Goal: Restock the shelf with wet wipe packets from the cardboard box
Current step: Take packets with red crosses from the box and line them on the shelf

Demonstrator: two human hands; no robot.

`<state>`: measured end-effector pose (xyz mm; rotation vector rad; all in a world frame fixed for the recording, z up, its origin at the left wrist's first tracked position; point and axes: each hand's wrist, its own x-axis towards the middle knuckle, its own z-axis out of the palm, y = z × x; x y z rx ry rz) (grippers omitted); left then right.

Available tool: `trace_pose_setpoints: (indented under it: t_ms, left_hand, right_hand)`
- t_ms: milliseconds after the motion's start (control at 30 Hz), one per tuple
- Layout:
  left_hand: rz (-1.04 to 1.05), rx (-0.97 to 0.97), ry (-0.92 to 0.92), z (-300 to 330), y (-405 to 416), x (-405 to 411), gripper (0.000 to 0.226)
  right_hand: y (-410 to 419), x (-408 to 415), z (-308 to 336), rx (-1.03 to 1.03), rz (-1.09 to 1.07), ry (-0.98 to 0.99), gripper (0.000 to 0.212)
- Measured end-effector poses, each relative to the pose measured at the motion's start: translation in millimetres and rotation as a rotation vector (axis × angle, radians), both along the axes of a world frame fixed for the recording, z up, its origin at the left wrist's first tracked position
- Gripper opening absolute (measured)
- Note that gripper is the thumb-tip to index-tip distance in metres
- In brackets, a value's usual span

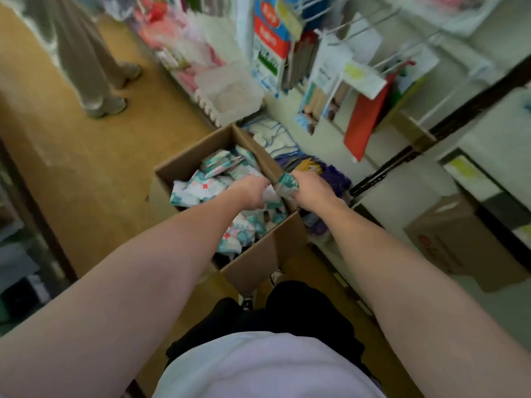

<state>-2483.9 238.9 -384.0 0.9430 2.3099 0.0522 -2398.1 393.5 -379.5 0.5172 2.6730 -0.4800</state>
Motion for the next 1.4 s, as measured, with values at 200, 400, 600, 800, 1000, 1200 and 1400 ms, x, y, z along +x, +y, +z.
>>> trace_pose_setpoints:
  t_ms: [200, 400, 600, 800, 1000, 1200, 1400]
  left_hand:
    - [-0.195, 0.122, 0.085, 68.3, 62.9, 16.7, 0.044]
    - [-0.266, 0.297, 0.090, 145.9, 141.0, 53.7, 0.039]
    - [-0.222, 0.496, -0.037, 200.5, 210.6, 108.8, 0.055]
    - [-0.221, 0.531, -0.032, 246.3, 277.9, 194.2, 0.071]
    - [-0.264, 0.544, -0.037, 266.8, 326.6, 279.1, 0.075]
    - [-0.304, 0.595, -0.082, 266.1, 362.2, 352.1, 0.079]
    - [-0.258, 0.634, -0.200, 253.5, 388.0, 400.9, 0.064]
  right_hand:
    - [46.4, 48.7, 73.1, 0.011, -0.325, 0.175, 0.036]
    - [95.6, 111.1, 154.2, -0.060, -0.654, 0.408, 0.039]
    - [145.8, 183.9, 204.7, -0.115, -0.924, 0.691, 0.033]
    - [196.1, 273.0, 230.0, -0.207, -1.094, 0.791, 0.076]
    - [236.5, 371.9, 243.1, -0.214, -1.197, 0.812, 0.063]
    - [269.7, 448.7, 238.8, -0.158, -1.196, 0.844, 0.042]
    - [296.6, 501.6, 224.3, -0.101, -1.179, 0.790, 0.027]
